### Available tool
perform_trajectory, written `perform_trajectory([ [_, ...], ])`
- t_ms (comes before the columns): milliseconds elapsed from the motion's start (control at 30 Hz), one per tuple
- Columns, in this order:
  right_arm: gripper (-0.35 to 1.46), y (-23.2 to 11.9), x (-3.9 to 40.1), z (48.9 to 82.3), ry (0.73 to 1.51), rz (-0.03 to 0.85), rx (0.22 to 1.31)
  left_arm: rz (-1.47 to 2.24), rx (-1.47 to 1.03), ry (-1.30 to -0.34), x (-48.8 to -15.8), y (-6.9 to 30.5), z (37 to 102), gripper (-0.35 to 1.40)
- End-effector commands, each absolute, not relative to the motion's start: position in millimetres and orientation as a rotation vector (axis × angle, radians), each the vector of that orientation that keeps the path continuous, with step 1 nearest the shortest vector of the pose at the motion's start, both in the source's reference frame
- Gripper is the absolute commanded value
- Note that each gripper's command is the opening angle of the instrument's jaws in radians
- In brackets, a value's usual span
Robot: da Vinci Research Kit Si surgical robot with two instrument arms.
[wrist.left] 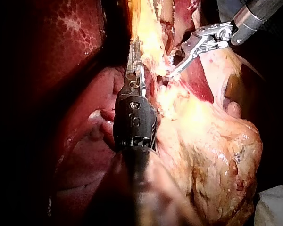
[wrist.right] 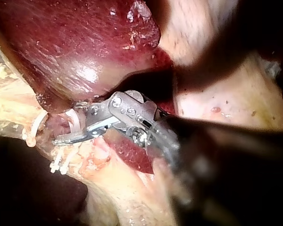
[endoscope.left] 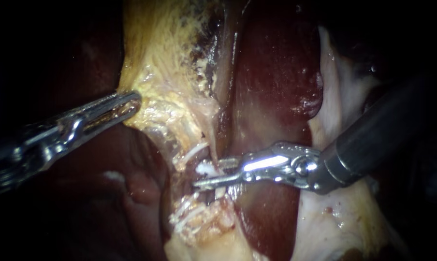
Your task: Going back second clip right tube
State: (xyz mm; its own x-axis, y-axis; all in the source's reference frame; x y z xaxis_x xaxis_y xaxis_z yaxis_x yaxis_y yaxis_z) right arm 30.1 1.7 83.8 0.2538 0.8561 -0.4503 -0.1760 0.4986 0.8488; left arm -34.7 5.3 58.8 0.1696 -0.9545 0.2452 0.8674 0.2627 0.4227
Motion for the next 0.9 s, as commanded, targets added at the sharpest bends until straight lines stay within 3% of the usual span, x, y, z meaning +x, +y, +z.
perform_trajectory([
  [33,0.6,1.7,29.9,83.9,1.093,0.794,0.759,-1.306,0.203,-0.512,-34.7,5.3,58.8,-0.35],
  [333,0.6,1.4,30.0,83.5,1.114,0.752,0.726,-1.306,0.206,-0.513,-34.9,5.2,58.8,-0.35],
  [467,0.6,-0.2,31.0,82.3,1.138,0.695,0.804,-1.307,0.206,-0.513,-34.9,5.2,58.8,-0.35],
  [600,0.6,-0.5,32.0,81.8,1.144,0.679,0.794,-1.307,0.205,-0.513,-34.9,5.2,58.7,-0.35],
  [900,0.6,1.2,28.6,83.1,1.16,0.654,0.732,-1.308,0.205,-0.512,-34.9,5.1,58.5,-0.35],
])
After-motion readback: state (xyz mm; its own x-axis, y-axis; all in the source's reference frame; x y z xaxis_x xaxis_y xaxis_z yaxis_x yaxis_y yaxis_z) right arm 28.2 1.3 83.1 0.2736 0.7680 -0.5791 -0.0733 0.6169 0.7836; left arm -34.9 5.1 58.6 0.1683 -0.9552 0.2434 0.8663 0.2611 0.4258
